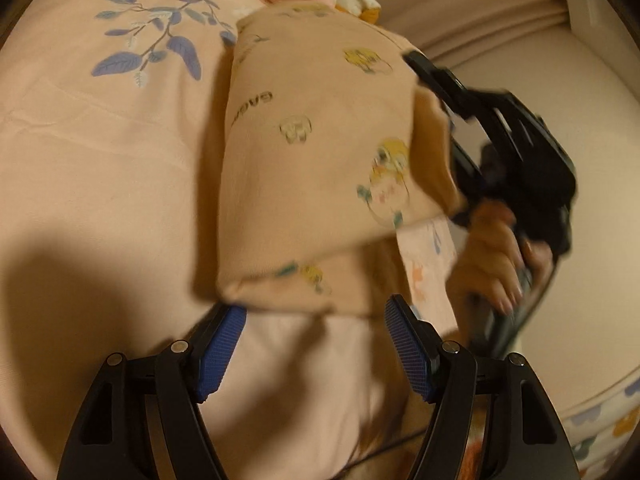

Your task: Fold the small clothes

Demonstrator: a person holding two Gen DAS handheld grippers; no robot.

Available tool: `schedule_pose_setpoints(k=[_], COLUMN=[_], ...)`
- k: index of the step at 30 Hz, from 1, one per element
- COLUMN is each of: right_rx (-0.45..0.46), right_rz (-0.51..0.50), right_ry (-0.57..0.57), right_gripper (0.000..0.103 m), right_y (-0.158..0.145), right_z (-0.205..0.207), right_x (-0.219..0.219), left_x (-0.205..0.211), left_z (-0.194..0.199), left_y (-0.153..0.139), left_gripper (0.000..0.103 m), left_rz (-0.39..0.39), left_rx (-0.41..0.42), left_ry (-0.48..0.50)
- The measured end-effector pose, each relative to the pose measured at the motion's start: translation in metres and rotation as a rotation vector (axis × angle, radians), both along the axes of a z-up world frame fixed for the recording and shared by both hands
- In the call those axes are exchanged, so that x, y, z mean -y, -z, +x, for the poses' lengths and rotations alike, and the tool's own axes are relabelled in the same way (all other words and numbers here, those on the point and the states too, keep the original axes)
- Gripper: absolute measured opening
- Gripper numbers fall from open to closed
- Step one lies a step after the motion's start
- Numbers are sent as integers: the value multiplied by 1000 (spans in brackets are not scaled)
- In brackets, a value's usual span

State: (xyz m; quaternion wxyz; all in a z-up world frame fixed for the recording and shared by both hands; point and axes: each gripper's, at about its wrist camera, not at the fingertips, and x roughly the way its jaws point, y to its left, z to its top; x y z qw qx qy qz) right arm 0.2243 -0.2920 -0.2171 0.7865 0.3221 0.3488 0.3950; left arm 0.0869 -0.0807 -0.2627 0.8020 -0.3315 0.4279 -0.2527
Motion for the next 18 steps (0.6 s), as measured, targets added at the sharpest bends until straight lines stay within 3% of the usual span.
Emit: schedule_pose_setpoints(k=[2, 4, 6, 10, 12, 14, 15, 18], right_rx=[4, 3, 5, 7, -1, -21, -68, -203], right_rz=[4, 31, 53, 81, 45, -100, -243, -346], right_ry=[9, 32, 52, 115, 154, 216, 248, 230], right_gripper=[12, 12, 12, 11, 11, 11, 12, 16], right_y=[-1, 1, 1, 5, 9, 13, 22, 50], right_z=[-5, -7, -10, -13, -17, -21, -20, -14], right_x=[5, 14, 24, 53, 69, 77, 79, 82], left_x=[5, 8, 11, 13, 15, 16, 16, 13], left_z=[8, 11, 13, 11, 11, 11, 10, 10], left_y=[2, 2, 6, 5, 1, 0, -1, -8], left_gripper=[67, 34, 15, 11, 11, 11, 11, 11], left_rz=[33, 98, 178, 205, 239, 267, 277, 311], left_rx=[-16, -22, -18, 3, 18, 31, 33, 22], left_ry=[-39, -104, -148, -143, -132, -125, -122, -115])
